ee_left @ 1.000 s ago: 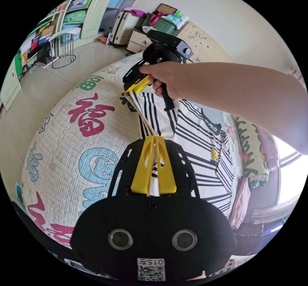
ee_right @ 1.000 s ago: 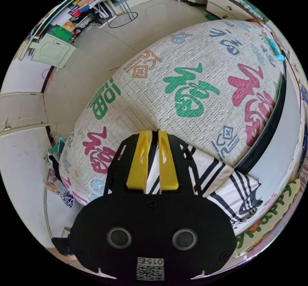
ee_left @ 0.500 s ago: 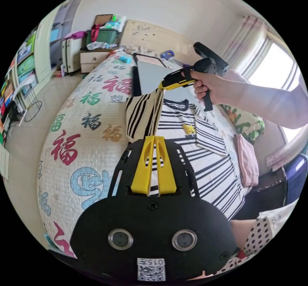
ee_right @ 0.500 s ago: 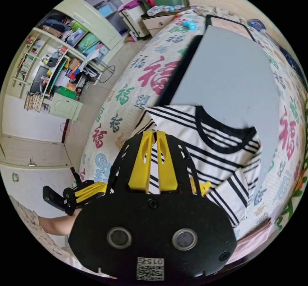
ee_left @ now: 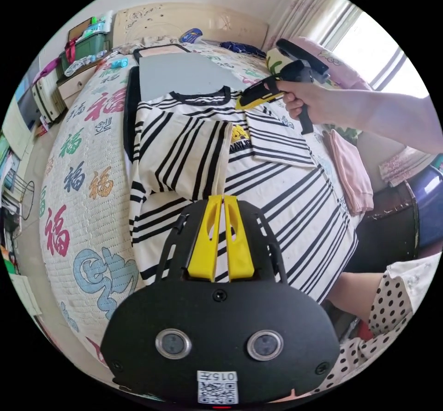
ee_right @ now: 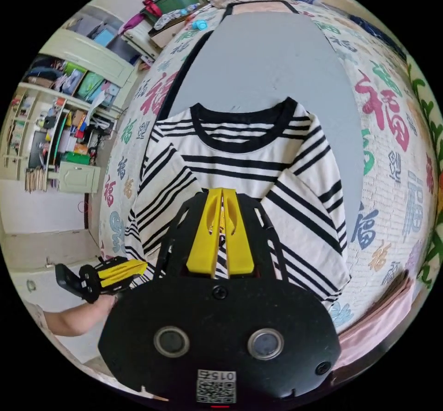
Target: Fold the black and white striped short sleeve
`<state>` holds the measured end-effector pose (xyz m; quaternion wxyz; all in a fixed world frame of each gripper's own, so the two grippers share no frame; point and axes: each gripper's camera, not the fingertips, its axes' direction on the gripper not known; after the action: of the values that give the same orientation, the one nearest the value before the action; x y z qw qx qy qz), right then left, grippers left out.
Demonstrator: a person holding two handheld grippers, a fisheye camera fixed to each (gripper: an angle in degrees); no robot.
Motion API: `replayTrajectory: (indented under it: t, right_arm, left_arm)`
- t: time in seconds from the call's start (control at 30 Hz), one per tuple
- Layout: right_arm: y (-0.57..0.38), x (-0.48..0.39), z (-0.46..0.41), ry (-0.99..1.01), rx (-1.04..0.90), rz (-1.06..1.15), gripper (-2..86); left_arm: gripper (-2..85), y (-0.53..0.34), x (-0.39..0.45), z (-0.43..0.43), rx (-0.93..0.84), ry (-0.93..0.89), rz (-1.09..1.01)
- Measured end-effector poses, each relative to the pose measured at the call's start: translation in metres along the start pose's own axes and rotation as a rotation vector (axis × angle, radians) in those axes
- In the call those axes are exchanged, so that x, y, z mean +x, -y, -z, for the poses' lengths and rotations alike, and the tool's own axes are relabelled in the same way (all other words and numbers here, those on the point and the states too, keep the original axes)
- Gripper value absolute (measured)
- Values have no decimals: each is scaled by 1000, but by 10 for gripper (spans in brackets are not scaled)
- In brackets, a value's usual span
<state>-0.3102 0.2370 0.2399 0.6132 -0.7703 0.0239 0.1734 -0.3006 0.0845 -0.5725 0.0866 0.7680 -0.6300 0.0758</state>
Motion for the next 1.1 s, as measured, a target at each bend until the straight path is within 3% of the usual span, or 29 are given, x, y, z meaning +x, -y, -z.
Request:
replayTrajectory:
  t: [0.17, 0.33, 0.53, 0.63, 0.73, 0.83, 0.93, 1.1]
  right_arm:
    - [-20, -66, -1, -39, -110, 247, 68]
    - [-40, -97, -5, -145, -175, 271, 9]
    - [-74, -92, 31, -219, -183, 275, 1]
    - [-88, -79, 69, -92, -140, 255, 14]
    - [-91, -54, 112, -159, -39, 164, 56]
    - [-82, -24, 148, -237, 41, 51, 80]
    - [-62, -5, 170, -186, 36, -11, 97]
    - [-39, -4, 182, -48, 0, -67, 105]
  left_arm:
    - [57, 20, -5, -15, -24, 26, -2]
    - [73, 40, -16, -60, -124, 60, 51]
    - [52, 39, -18, -93, -156, 125, 13]
    - [53, 42, -31, -96, -180, 53, 39]
    - [54, 52, -63, -82, -100, -64, 136]
    - [66, 80, -100, -70, -3, 56, 178]
    - [103, 128, -153, -78, 49, 139, 202]
    - [117, 206, -232, -121, 17, 131, 262]
